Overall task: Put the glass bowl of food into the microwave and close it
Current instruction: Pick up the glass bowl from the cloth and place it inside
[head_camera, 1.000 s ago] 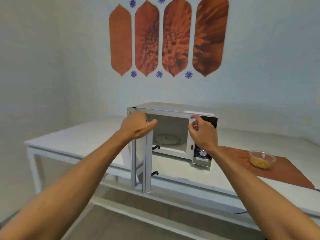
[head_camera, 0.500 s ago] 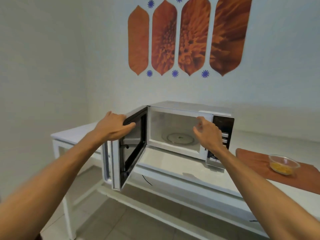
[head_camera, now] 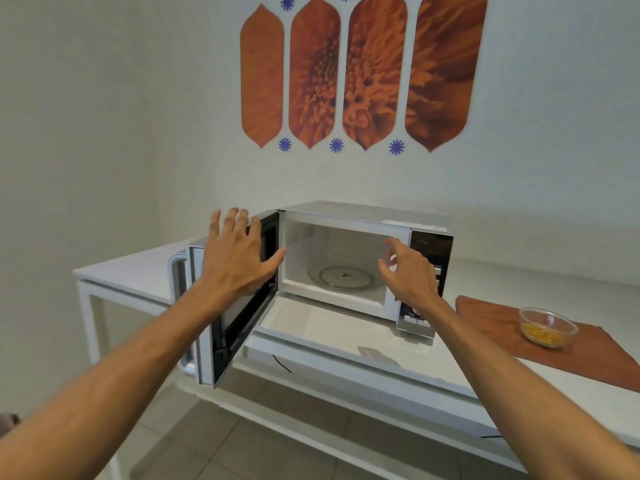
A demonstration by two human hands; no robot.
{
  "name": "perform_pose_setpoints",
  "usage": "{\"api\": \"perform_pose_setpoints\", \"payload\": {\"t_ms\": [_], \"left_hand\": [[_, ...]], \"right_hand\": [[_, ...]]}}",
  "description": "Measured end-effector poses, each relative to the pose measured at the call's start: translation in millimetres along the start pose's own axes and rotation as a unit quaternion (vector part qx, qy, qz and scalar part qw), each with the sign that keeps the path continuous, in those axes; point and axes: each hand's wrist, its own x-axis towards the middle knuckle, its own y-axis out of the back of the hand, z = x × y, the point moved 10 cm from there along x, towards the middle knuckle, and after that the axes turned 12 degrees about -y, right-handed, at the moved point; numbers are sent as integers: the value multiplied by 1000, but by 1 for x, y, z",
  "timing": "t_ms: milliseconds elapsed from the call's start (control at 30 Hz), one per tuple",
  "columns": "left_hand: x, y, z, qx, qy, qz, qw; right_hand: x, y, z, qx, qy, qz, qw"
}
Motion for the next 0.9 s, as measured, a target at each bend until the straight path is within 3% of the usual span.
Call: {"api": "perform_pose_setpoints", "payload": {"t_ms": [200,500,900], "left_hand": [[11,-10,61,-53,-61,32,996],[37,-22,103,-117,-111,58,985],[41,-54,166,-235,-169,62,955]], "right_hand": [[-3,-2,-3,-4,12,7,1000],[-7,18,3,-34,-5,35,999],[-46,54,65,-123,-59,40,990]]}}
